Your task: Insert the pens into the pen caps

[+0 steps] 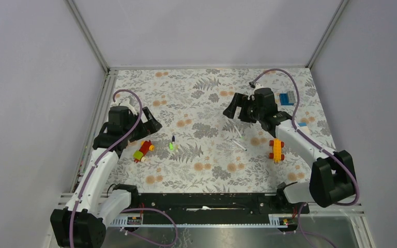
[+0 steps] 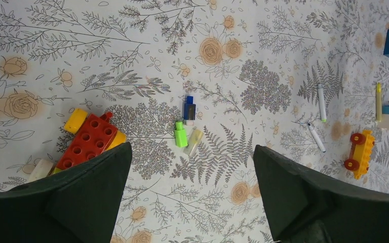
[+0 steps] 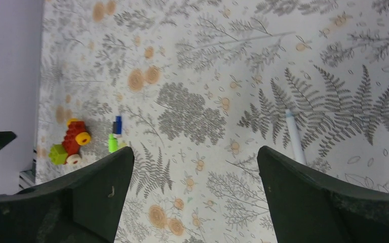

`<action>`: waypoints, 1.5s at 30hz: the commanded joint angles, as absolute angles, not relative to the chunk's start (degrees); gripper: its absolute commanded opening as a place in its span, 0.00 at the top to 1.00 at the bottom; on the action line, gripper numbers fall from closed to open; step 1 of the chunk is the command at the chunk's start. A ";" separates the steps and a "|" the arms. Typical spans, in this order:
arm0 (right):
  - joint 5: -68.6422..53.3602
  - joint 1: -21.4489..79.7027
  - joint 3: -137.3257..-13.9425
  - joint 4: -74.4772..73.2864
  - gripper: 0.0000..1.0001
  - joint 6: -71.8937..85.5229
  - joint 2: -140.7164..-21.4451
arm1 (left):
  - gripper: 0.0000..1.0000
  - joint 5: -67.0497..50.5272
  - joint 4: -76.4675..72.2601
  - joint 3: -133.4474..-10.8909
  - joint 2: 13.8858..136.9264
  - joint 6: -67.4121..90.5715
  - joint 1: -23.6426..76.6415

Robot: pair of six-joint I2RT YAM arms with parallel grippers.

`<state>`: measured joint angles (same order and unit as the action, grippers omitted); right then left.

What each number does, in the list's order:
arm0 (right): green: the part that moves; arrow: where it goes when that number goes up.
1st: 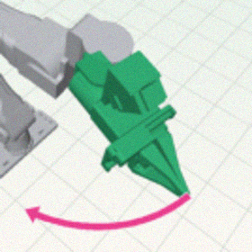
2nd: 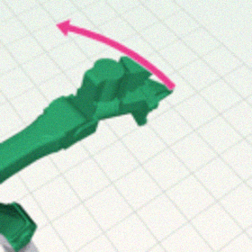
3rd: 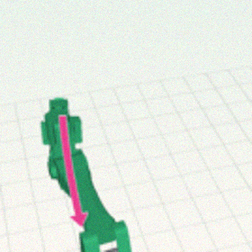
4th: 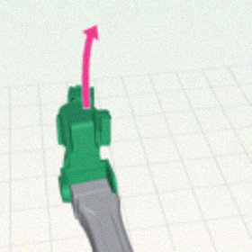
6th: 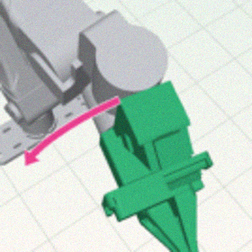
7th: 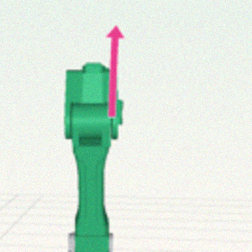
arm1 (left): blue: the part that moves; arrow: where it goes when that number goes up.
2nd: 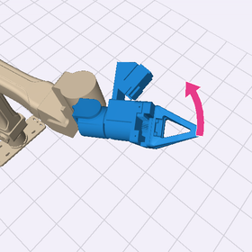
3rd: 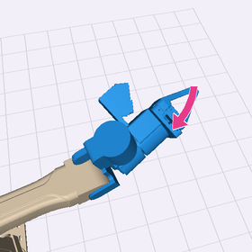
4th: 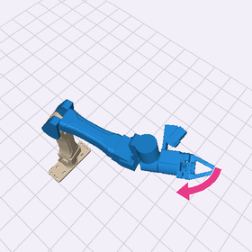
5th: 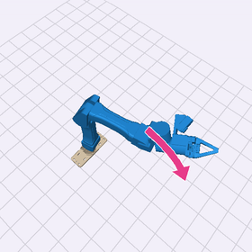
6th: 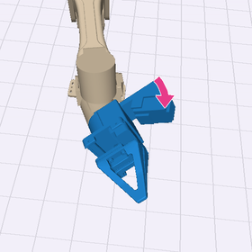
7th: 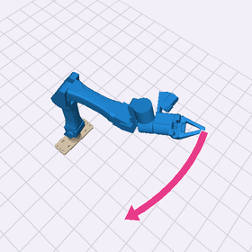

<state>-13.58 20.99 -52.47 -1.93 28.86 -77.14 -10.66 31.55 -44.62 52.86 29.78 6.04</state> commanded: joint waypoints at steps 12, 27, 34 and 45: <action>-7.24 22.05 -60.77 -17.60 0.01 23.45 -87.31 | 0.01 -4.61 30.51 -45.62 58.84 31.35 16.62; -3.91 33.49 -62.19 -15.89 0.01 20.83 -88.68 | 0.06 -0.21 27.09 -49.04 73.14 36.53 32.28; 5.89 34.82 -61.73 -17.99 0.01 20.94 -88.91 | 0.12 -0.24 26.05 -50.04 76.66 37.59 35.62; 14.68 34.80 -54.52 -21.91 0.04 20.51 -84.27 | 0.14 2.71 26.02 -50.14 76.55 37.65 36.47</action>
